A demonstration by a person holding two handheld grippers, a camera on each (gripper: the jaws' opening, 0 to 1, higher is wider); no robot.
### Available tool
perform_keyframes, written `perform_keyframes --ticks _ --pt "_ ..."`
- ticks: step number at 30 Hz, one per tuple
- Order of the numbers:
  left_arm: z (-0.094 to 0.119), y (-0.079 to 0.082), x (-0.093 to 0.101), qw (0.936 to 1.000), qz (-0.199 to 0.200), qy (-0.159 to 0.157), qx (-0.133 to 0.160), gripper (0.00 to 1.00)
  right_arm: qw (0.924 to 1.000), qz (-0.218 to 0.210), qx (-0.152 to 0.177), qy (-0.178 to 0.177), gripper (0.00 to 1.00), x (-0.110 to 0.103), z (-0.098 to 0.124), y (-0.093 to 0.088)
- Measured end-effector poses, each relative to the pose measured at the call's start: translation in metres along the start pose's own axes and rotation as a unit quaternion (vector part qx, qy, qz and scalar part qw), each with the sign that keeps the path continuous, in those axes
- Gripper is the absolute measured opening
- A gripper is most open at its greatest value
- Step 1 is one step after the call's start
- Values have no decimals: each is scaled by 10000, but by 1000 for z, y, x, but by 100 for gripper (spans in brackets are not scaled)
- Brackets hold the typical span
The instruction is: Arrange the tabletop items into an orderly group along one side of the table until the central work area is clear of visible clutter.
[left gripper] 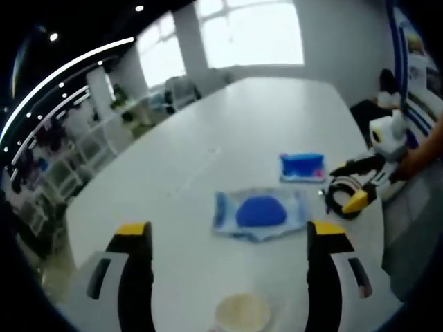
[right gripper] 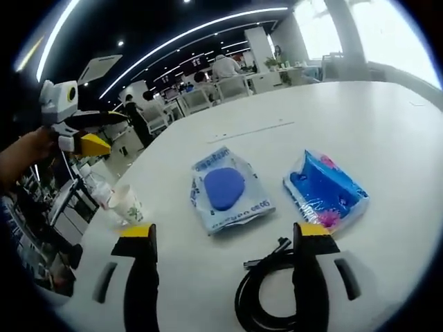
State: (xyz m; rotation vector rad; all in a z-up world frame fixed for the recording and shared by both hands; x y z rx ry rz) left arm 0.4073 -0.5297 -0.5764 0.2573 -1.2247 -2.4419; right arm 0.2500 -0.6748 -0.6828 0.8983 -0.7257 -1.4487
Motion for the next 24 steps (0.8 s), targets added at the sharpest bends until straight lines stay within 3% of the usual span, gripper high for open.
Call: perform_keyframes --ticks 12,24 --pt "-33 -8 -7 9995 110 -203 -223 79 9999 -113 34 -66 74 0 -10 1" --pt "-61 -30 -22 9969 144 -241 -738 67 9996 -259 -125 -28 65 0 -26 -6"
Point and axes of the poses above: the point that each gripper's makers call its tool centre point, and the gripper's own axes: z roughly backward along the fingers, x roughly to its right, y roughly out of its top, the point moved 2 cm from there along z, roughly backward along the fingers, and after that the axes turned 13 degrees about z, right-handed, at the moved point
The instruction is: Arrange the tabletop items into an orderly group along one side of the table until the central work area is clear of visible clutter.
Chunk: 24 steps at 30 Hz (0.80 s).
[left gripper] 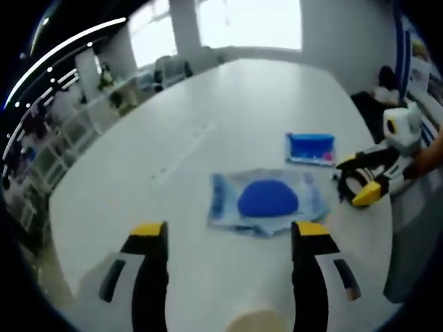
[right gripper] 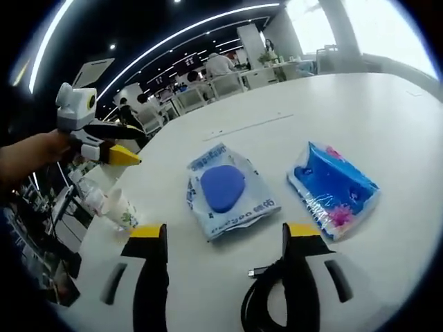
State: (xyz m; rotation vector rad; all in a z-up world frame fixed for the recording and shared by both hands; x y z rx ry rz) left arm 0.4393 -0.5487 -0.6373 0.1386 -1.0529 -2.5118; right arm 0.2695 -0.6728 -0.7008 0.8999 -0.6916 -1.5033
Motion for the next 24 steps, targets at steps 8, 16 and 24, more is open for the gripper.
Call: perform_keyframes --ticks 8,16,24 --pt "-25 -7 -6 9994 69 -215 -276 57 9998 -186 -77 -15 62 3 -9 -6" --pt "-49 -10 -13 9981 250 -408 -384 51 9990 -440 -97 3 54 4 -16 -9" --pt "-68 -13 -21 9969 370 -490 -497 47 9980 -625 -122 -10 50 3 -24 -11"
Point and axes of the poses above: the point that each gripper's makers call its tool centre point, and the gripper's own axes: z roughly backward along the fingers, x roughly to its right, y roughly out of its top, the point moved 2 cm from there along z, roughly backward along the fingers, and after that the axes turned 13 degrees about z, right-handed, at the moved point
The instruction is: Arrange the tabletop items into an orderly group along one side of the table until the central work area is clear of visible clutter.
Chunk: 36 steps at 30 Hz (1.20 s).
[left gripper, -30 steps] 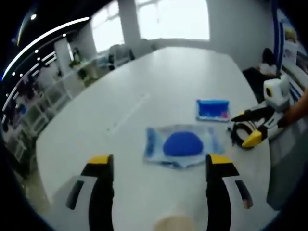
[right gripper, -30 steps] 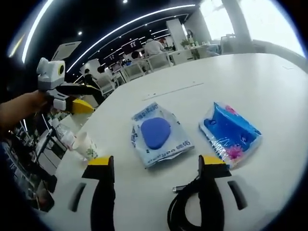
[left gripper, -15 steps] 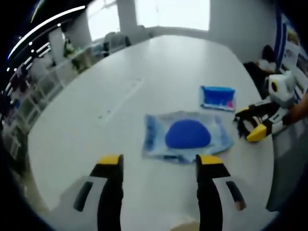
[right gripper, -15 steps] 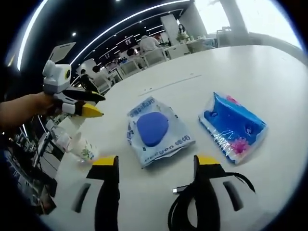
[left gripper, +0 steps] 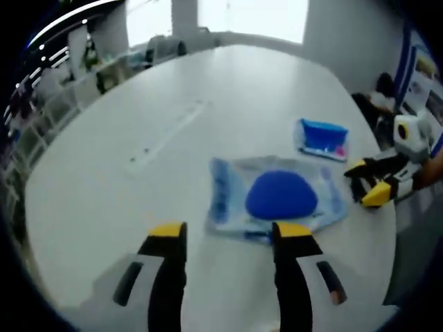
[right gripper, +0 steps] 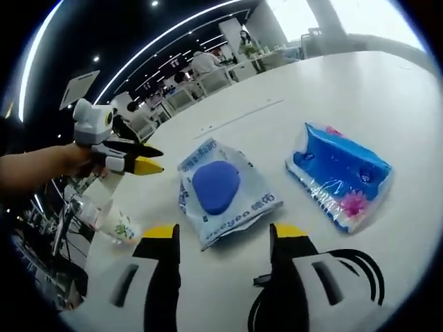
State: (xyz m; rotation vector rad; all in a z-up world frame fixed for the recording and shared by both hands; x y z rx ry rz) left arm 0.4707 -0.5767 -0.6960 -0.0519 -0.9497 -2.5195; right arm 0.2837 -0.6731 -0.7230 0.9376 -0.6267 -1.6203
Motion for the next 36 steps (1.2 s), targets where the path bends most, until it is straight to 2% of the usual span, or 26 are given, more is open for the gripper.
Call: perform_keyframes --ticks 13,26,34,35,36 --pt "-26 2 -16 9995 290 -105 -105 40 9997 -210 -111 23 45 -1 -9 -12" --pt "-50 7 -21 9982 418 -395 -170 31 9984 -555 -77 16 38 -6 -17 -19" --pt "-62 0 -22 9962 574 -611 -234 25 9979 -648 24 30 33 -8 -21 -18" --pt "-62 7 -19 9957 600 -711 -38 24 9978 -664 44 35 32 -8 -22 -18" --pt "-62 8 -19 9953 613 -750 -22 24 9976 -690 55 22 31 -8 -22 -18"
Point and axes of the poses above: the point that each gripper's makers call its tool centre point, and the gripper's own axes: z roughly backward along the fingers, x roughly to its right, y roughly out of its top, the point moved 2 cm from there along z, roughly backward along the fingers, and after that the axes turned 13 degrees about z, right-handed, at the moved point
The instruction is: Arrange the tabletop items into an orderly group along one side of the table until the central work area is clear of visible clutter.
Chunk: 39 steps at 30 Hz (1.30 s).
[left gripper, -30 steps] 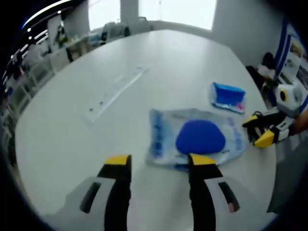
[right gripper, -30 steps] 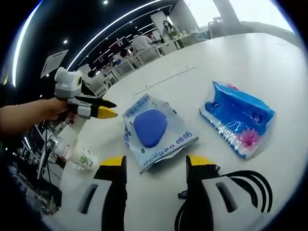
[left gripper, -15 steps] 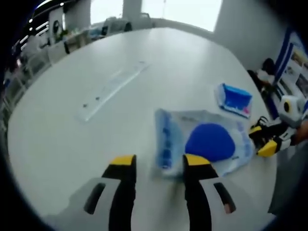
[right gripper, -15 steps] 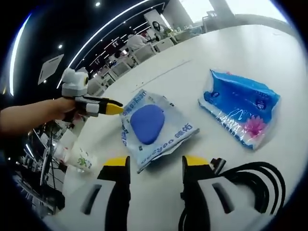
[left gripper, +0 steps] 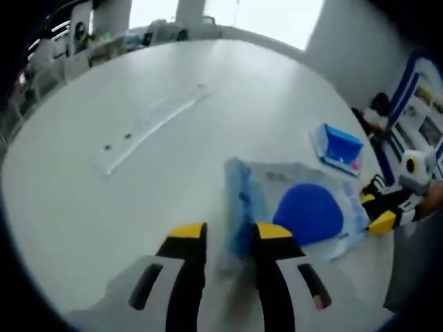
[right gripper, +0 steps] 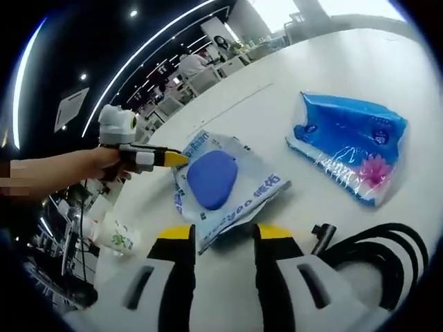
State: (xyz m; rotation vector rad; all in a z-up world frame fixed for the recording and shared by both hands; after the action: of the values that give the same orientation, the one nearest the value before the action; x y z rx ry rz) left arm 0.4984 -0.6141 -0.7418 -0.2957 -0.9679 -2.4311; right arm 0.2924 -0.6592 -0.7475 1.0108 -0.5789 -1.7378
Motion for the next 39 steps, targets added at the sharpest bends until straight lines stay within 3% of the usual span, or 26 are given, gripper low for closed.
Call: perform_keyframes --ticks 12,15,18,21,28,39 --pt "0 -8 12 9995 86 -271 -130 13 9999 -155 70 11 17 -4 -6 -4" --pt "1 -10 14 9996 36 -214 -169 11 9998 -184 57 7 9 -4 -6 -4" --pt "-1 -12 14 9992 -338 0 -197 7 9998 -161 89 -11 5 -5 -6 -1" --pt "-1 -11 17 9989 -419 100 -164 4 9998 -159 97 -3 2 -6 -6 0" --pt "7 -6 27 9977 -619 194 -201 0 9998 -117 178 -7 0 -9 2 9" --pt "36 5 52 9968 -761 234 -85 0 9994 -101 320 39 0 -15 28 22"
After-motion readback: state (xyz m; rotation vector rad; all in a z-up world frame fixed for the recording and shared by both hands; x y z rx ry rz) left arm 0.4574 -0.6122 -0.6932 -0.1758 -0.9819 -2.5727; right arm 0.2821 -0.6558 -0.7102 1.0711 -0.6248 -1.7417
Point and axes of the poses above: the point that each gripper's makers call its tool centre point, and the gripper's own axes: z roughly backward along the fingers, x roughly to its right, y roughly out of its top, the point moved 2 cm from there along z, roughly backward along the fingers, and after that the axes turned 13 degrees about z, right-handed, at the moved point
